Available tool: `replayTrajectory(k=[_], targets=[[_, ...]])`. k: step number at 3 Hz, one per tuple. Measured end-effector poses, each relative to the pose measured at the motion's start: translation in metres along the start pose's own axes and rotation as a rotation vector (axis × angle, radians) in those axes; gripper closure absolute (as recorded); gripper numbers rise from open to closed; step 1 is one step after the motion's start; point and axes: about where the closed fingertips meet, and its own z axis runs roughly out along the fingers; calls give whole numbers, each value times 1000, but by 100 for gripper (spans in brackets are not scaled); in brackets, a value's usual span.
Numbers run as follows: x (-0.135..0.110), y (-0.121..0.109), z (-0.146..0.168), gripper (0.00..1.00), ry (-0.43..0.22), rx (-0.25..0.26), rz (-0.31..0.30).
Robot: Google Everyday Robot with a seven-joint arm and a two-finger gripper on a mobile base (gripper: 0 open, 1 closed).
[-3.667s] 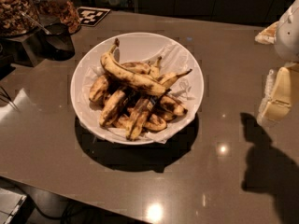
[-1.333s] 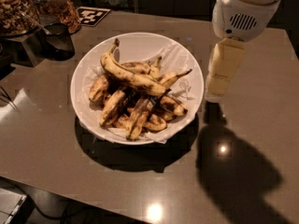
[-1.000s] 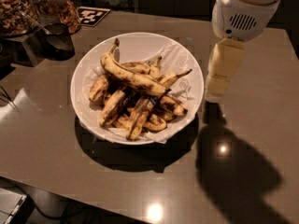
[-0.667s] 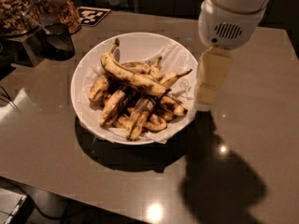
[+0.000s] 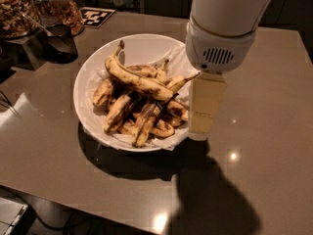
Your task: Pick banana from white bowl
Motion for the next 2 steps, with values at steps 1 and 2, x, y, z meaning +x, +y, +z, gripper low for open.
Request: replayTrajectory(k=[1,2], targets=[[-9,-10,-1,0,-54,-14,27],[-63,-49,6,0,-35,-31,39]])
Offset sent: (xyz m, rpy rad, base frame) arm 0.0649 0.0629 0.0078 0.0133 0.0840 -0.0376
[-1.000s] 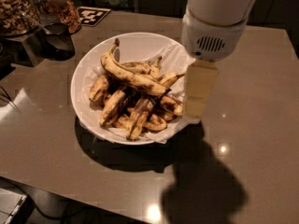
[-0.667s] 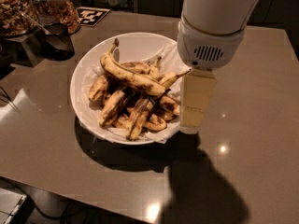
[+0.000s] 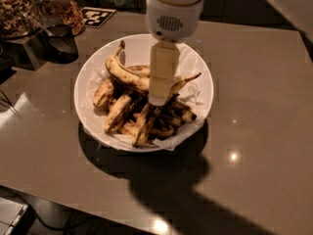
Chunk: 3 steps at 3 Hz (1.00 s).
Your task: Pick banana from white bowl
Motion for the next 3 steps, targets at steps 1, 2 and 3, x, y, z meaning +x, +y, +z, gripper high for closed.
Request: replayTrajectory(k=[1,2,3], targets=[[-8,-4,-3,0,-28,23,-4],[-18,-8,-4,0,-76,-4,-21],[-31,-10,3,0,-94,-54,-49]])
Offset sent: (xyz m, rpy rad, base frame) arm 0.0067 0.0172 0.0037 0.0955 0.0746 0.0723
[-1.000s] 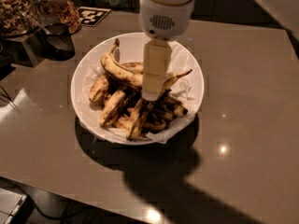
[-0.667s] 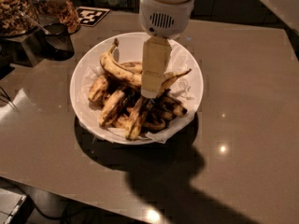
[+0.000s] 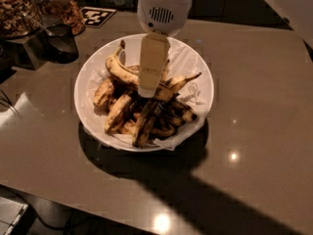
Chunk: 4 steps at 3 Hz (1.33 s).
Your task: Pick banana from white bowl
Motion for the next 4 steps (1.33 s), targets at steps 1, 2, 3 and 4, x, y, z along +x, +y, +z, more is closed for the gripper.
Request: replayTrajectory(k=[1,2,3,4], targets=[[-8,-1,12,0,-2,-46,-8],[-7,-1,24,0,8,-75,13],[-3,1,30,0,22,-87,42],[0,3,33,2,37,-85,61]])
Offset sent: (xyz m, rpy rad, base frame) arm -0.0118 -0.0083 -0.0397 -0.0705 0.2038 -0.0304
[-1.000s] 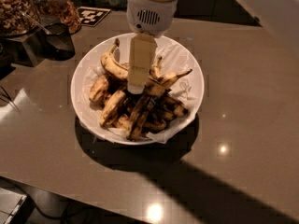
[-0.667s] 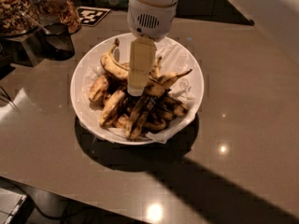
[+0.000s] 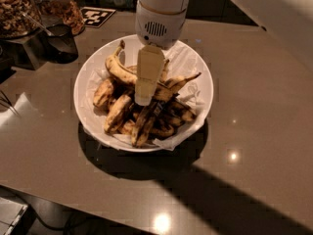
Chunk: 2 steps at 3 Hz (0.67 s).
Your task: Pick banana from white bowl
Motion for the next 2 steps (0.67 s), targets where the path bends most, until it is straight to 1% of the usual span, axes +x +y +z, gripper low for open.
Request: replayTrajectory(k=[2], targets=[[3,1,4,11,27,10,10]])
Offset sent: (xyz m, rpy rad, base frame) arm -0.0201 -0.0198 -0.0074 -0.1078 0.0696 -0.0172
